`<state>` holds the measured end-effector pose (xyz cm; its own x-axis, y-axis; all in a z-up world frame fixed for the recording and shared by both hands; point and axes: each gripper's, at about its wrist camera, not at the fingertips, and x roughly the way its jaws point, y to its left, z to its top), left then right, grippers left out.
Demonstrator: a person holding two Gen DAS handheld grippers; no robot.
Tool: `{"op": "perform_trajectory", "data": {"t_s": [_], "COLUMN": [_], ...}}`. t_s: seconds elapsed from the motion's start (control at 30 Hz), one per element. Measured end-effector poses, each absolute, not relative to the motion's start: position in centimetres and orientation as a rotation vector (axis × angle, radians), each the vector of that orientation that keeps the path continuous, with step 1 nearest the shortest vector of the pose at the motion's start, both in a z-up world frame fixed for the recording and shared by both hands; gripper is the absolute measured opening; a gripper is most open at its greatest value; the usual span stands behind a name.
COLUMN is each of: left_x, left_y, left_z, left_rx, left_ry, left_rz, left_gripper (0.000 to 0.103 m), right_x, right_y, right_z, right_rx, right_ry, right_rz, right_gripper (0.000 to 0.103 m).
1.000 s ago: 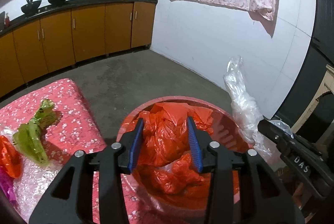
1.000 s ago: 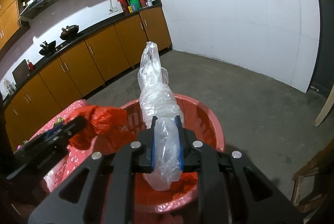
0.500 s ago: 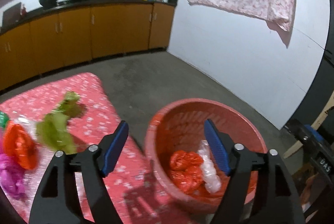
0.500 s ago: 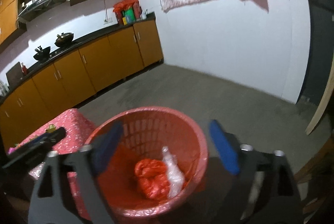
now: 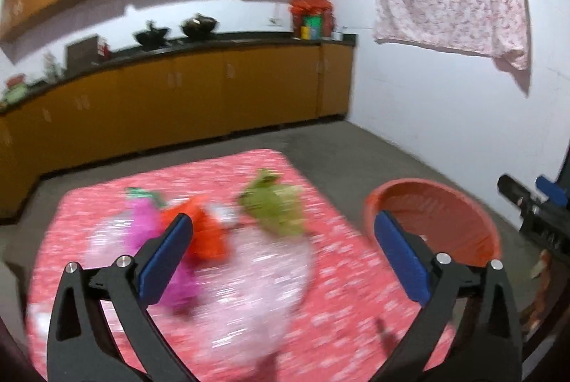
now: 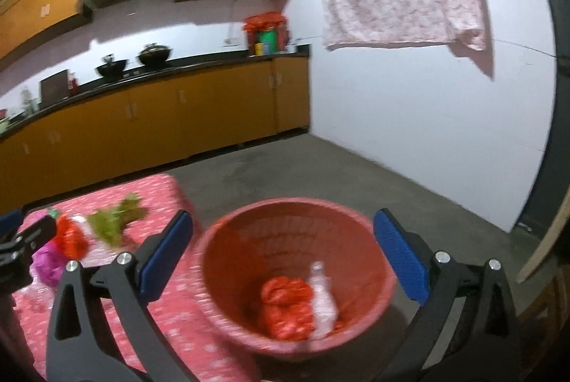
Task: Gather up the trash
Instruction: 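Move both tools back over the table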
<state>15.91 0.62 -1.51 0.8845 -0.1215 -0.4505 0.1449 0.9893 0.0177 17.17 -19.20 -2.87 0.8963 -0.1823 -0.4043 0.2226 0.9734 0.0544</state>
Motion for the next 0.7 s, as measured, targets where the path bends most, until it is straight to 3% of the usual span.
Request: {"op": "perform_trajectory", "data": {"t_s": [0.4,0.63,0.7], "left_x": [9.8,11.3,11.5], "left_y": [17.4,21.6,22.4], "left_z": [-5.9,-9.3,-10.3], "left_rx": [0.013,-0.089,-0.111], "left_ry": [0.603,0.727,0.765], "left_rz": [0.294,0.346,0.351], "left_gripper": [0.101,0.101,0.096], "right_x": [17.0,16.9,17.0], "right_y": [-9.6,-5.8,-5.3], "right_z": [-3.7,-4.4,-4.6], "right_rx": [0.022,-0.042,-0.056], "right_ry": [0.479,0.508,0.516], "right_rz": [-0.019,0.018,0.022], "right_gripper": [0.099,0.099,0.099]}}
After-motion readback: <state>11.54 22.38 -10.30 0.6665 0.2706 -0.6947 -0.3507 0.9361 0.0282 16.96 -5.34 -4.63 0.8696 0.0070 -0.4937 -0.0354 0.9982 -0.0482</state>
